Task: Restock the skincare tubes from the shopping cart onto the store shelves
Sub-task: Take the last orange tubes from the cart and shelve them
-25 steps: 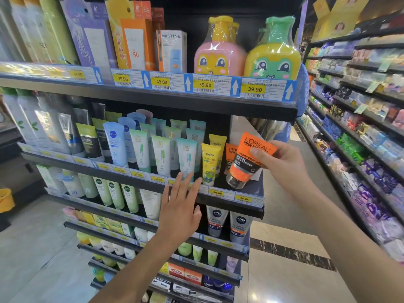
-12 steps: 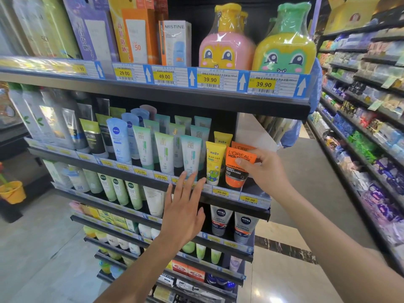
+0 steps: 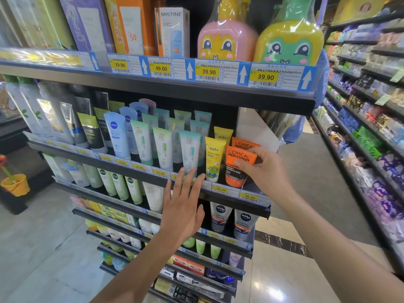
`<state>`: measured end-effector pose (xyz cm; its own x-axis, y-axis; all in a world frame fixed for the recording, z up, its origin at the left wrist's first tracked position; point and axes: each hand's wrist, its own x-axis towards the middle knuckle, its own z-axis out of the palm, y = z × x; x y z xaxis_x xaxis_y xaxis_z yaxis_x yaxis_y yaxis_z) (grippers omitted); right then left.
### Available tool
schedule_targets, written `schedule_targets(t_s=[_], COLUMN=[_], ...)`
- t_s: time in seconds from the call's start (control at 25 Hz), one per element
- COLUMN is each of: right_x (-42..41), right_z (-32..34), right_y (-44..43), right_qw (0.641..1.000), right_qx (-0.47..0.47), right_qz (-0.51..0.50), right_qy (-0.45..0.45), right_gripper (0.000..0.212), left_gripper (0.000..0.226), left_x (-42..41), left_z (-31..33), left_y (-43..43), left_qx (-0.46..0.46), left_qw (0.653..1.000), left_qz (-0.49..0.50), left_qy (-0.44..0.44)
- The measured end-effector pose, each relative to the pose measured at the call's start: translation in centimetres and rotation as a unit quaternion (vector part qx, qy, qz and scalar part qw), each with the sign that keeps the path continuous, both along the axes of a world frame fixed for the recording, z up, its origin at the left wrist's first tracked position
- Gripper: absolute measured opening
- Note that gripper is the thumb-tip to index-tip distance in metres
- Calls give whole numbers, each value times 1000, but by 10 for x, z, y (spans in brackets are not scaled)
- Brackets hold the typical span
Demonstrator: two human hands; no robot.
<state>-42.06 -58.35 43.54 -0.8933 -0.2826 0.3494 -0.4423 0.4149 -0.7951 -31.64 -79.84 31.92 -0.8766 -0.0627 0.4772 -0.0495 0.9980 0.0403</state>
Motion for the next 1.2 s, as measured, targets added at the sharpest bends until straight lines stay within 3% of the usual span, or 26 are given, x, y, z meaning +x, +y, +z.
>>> schedule_targets(t_s=[0.32, 0.68, 0.96, 1.2], right_x=[10, 60, 138, 222], right_z=[-6, -17, -19, -23], right_y=[-3, 14, 37, 79], right_qw=[999, 987, 962, 922], right_qx=[13, 100, 188, 263], right_qz=[-27, -119, -197, -284], right_qy=[-39, -39, 0, 27], right_gripper=[31, 42, 43, 53], left_gripper=[90, 88, 80, 73], left_x=[0, 1, 17, 64], left_z=[-1, 6, 25, 28], left_y=[-2, -10, -19, 32], left_qx=[-9, 11, 30, 3], left_qw=[1000, 999, 994, 976], left_qz=[-2, -31, -93, -216], left_qy=[-13, -35, -39, -19])
